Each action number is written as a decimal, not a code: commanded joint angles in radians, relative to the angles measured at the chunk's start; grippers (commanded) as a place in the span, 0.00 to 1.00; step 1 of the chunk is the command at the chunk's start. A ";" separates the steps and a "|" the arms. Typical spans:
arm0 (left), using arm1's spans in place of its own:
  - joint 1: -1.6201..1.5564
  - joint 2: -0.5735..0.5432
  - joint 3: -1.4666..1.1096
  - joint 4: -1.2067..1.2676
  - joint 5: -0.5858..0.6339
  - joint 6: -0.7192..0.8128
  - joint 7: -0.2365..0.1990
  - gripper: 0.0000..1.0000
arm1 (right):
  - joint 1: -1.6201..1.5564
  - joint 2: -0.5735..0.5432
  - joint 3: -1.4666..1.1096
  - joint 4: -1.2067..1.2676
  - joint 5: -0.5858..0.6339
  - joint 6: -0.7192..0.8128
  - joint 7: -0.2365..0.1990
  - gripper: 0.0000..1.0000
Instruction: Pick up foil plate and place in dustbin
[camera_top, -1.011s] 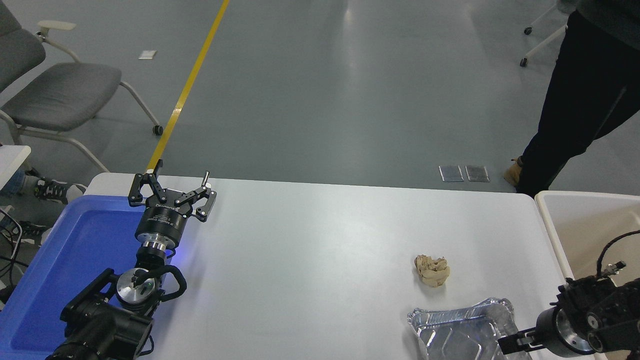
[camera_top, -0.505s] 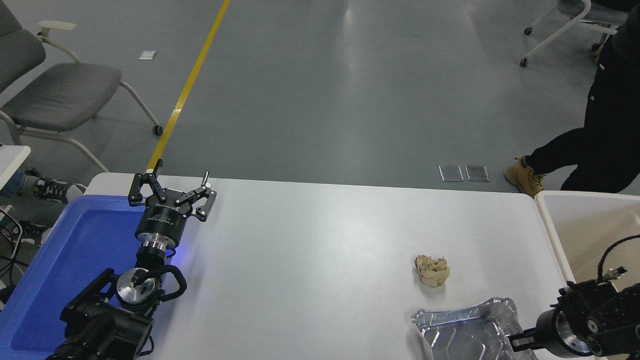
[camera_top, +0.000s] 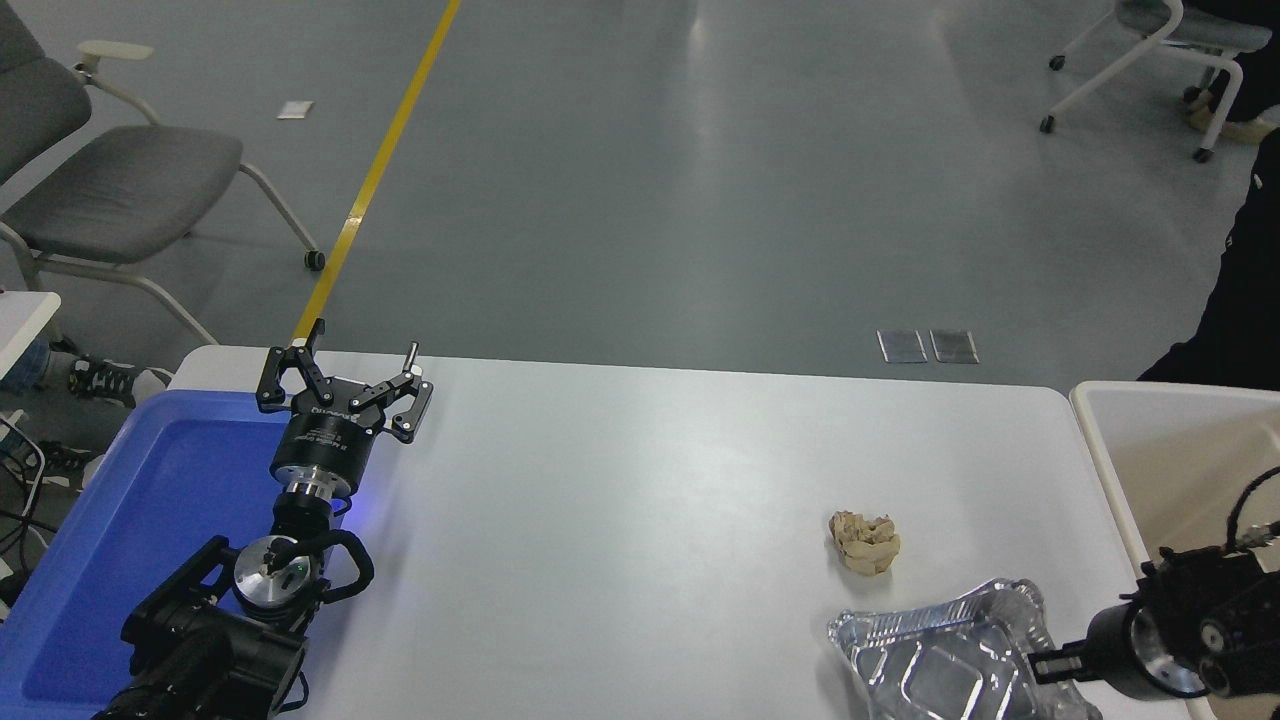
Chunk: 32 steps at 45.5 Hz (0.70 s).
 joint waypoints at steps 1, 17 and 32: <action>0.000 0.000 0.000 0.000 0.000 -0.001 0.001 0.99 | 0.242 -0.187 -0.007 0.126 -0.026 0.177 0.005 0.00; 0.000 0.000 0.000 0.000 0.000 0.001 0.001 0.99 | 0.732 -0.407 -0.013 0.126 -0.052 0.720 0.001 0.00; 0.000 0.000 0.000 0.000 0.002 -0.001 0.001 0.99 | 0.989 -0.408 -0.013 0.086 -0.080 0.818 -0.009 0.00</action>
